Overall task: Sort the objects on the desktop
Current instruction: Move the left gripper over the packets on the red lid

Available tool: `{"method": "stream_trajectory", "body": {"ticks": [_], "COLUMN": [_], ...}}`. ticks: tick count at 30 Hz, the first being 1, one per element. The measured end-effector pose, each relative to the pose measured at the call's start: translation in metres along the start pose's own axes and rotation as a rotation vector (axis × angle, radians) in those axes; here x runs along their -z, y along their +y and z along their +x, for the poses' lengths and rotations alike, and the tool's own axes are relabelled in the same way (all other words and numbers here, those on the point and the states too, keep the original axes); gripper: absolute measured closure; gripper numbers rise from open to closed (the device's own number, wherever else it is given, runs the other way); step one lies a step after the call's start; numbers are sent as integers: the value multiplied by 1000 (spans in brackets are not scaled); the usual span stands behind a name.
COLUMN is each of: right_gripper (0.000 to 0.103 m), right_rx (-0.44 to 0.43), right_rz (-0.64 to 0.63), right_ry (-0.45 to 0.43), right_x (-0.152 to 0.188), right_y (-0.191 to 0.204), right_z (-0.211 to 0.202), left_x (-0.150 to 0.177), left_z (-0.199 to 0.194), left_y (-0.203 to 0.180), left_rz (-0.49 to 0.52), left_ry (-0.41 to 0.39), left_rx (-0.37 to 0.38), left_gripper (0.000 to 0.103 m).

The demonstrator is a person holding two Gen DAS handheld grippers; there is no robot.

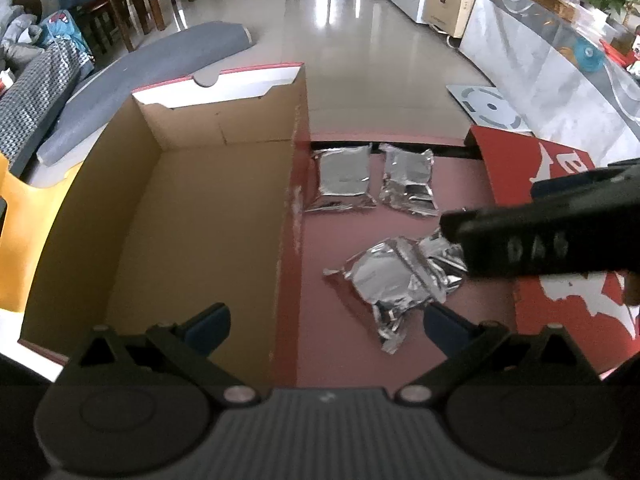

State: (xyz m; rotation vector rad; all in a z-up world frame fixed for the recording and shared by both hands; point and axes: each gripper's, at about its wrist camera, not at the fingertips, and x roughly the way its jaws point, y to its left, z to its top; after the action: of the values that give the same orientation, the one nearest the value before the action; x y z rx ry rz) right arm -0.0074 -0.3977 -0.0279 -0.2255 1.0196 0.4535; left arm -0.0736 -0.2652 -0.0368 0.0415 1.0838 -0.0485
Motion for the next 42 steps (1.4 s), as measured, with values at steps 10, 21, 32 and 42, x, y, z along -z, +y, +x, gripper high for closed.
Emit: {"method": "stream_trajectory", "body": {"ticks": [10,21,32,42], "right_gripper": [24,24,24,24], "right_rx": [13,19,18,30], "right_rz": [132,178,209,208], "right_ry": [-25,0,23,46], "right_x": [1,6,7,6], "right_y": [-36,-53,-58,-57], "right_z": [-6,-3,1,7], "left_x": [-3,-1,0,-4], "left_z": [3,31,79,108], "left_y": [-30,-58,-62,-62], "left_rz": [88,165,232,264], "left_ry": [-30,22,47,60], "left_rx": [54,114,88,101], "left_gripper": [0,13,13,5]}}
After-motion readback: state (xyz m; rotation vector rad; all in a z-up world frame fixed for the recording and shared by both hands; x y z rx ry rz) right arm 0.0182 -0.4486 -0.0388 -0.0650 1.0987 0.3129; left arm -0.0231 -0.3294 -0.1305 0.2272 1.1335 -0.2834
